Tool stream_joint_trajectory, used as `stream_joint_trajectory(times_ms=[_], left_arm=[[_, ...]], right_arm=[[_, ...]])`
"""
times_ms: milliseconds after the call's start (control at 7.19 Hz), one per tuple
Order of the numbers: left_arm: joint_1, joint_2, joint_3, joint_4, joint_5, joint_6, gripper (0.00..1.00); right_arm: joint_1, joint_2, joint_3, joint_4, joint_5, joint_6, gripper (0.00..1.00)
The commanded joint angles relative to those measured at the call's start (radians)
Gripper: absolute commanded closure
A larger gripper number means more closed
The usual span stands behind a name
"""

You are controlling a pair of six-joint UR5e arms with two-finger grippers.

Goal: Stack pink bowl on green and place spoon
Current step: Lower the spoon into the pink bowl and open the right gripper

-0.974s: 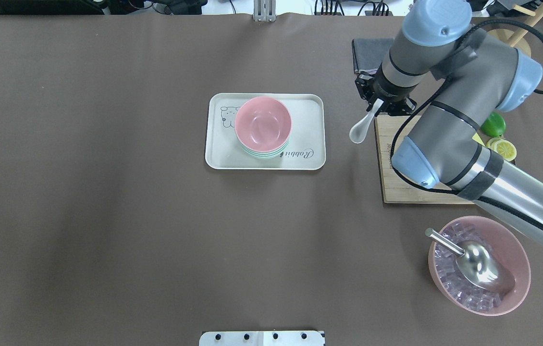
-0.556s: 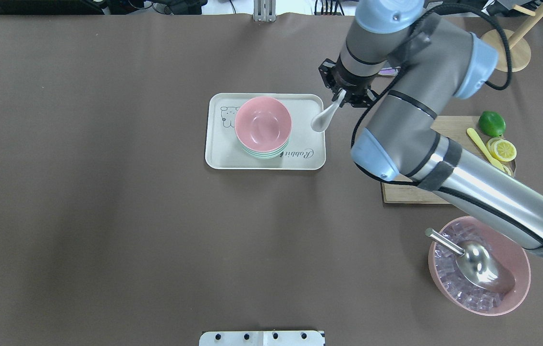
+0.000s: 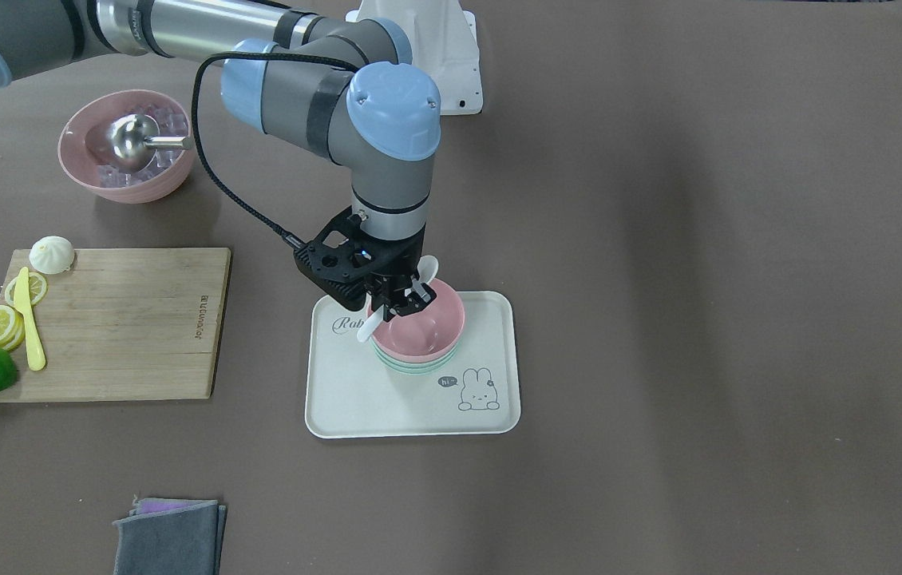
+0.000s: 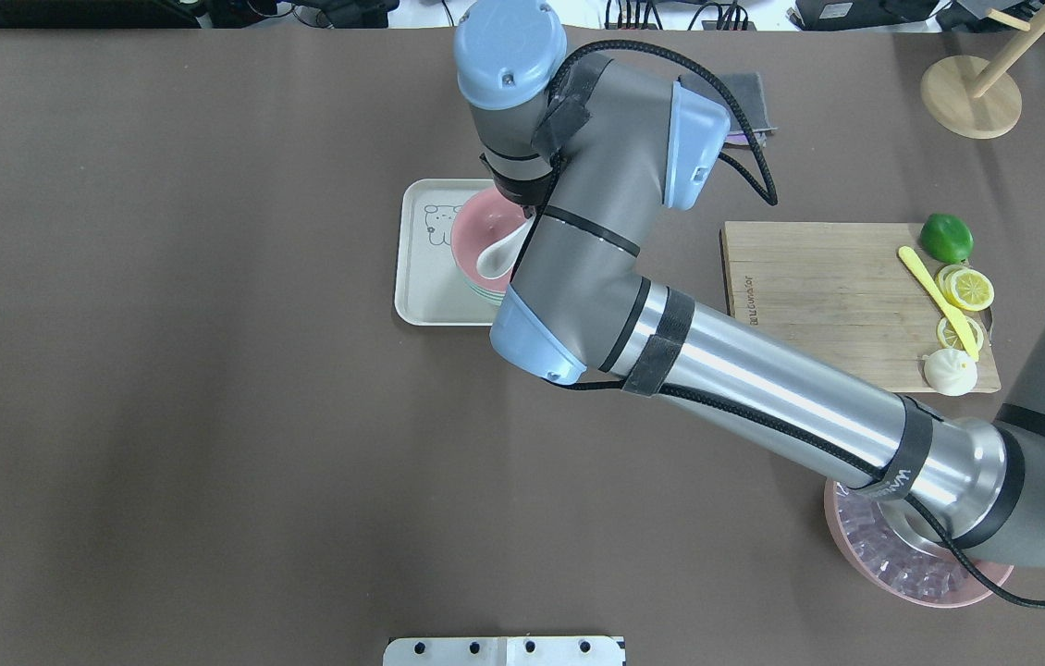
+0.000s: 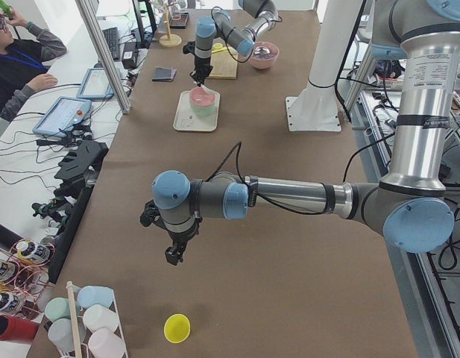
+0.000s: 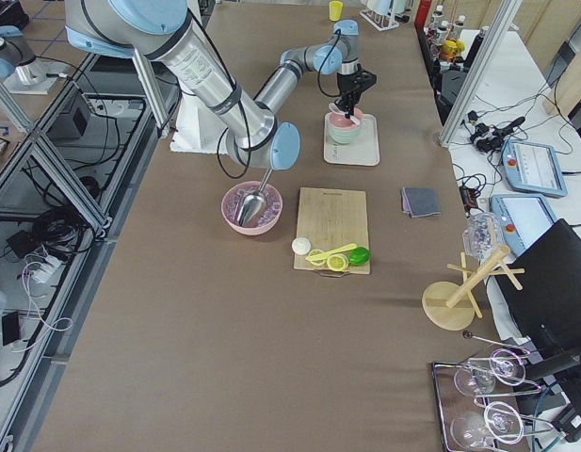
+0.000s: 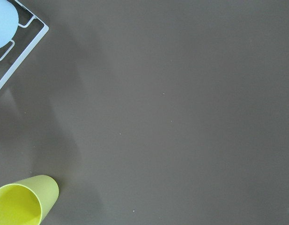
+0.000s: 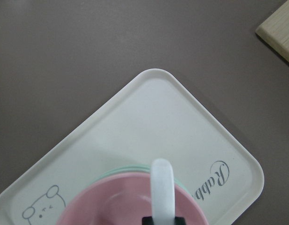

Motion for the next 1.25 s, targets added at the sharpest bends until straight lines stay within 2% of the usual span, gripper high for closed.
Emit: stream_joint_trajectory(times_ms=[0,278,417,695,1113], left_arm=[[0.0,0.0,0.006,-0.002,-0.001,0.0,0.01],[0.0,0.0,0.007,-0.002,-0.001,0.0,0.01],[0.0,-0.002,0.007,-0.002,-0.001,0.001,0.01],[0.0,0.0,0.006,-0.002,-0.001,0.002,0.01],[0.0,0.0,0.006,-0.002,-0.001,0.002,0.01]], right_arm=[[-0.023,-0.004,-0.003,-0.004,-0.023,0.004,1.0],[-0.023,-0.006,-0.006,-0.003,-0.034,-0.008,1.0],[-0.023,-0.006,-0.013,-0.001,-0.041,-0.013,0.82],[-0.022,-0.006,-0.015,0.001,-0.053,-0.026,0.02],[-0.016,-0.004,-0.015,0.002,-0.055,-0.057,0.0]])
